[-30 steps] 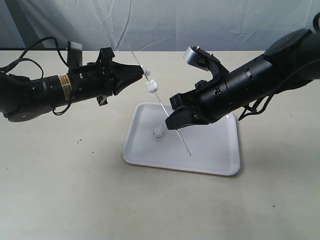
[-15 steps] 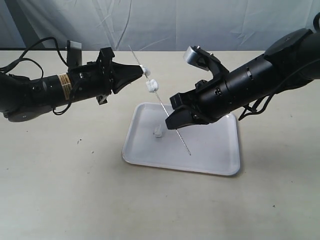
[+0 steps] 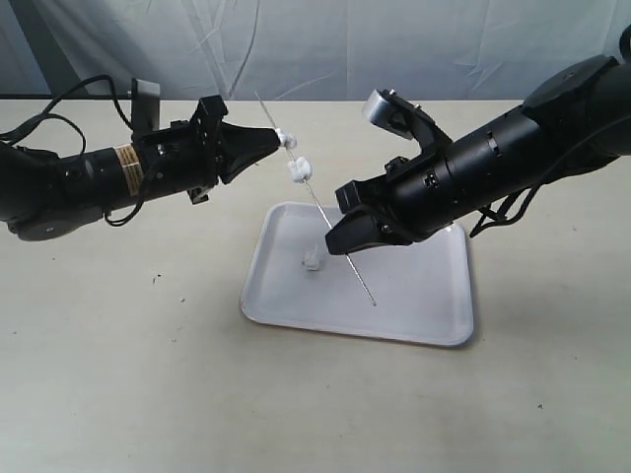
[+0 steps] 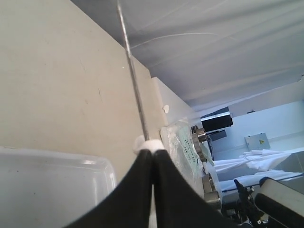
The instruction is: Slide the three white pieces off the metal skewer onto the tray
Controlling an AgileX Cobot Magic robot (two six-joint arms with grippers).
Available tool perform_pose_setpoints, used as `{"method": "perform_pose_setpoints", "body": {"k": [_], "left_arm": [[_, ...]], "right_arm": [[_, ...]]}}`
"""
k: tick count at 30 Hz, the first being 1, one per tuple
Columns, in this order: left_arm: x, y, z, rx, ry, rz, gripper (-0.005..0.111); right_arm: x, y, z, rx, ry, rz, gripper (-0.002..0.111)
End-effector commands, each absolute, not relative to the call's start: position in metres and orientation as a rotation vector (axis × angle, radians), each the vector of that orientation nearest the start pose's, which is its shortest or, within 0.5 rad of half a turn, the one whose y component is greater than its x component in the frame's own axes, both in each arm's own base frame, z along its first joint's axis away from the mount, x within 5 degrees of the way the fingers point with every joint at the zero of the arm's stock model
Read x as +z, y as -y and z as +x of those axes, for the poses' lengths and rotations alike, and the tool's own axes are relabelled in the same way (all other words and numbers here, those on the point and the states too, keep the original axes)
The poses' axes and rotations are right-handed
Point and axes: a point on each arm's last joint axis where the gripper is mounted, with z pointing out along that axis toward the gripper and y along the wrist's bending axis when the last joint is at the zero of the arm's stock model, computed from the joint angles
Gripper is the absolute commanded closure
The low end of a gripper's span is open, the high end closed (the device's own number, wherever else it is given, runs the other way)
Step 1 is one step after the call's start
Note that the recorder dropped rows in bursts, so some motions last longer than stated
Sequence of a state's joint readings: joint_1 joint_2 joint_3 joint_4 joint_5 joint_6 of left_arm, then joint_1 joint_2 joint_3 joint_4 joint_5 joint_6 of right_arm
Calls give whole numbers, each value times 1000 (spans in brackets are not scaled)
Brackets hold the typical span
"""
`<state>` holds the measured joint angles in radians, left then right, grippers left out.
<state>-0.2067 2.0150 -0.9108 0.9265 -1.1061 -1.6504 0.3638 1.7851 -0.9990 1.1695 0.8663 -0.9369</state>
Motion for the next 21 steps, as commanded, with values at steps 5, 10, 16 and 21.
{"method": "perform_pose_setpoints", "body": {"k": [5, 10, 16, 21], "left_arm": [[152, 131, 358, -1486, -1923, -294, 107], [153, 127, 362, -1438, -1878, -329, 107], [155, 123, 367, -1402, -1826, -370, 107], [157, 123, 368, -1407, -1807, -382, 107]], "right_arm": [[191, -177, 283, 1205, -2561, -716, 109], [192, -178, 281, 1230, -2564, -730, 109], [193, -178, 279, 1264, -2568, -747, 109], [193, -187, 273, 1283, -2581, -762, 109]]}}
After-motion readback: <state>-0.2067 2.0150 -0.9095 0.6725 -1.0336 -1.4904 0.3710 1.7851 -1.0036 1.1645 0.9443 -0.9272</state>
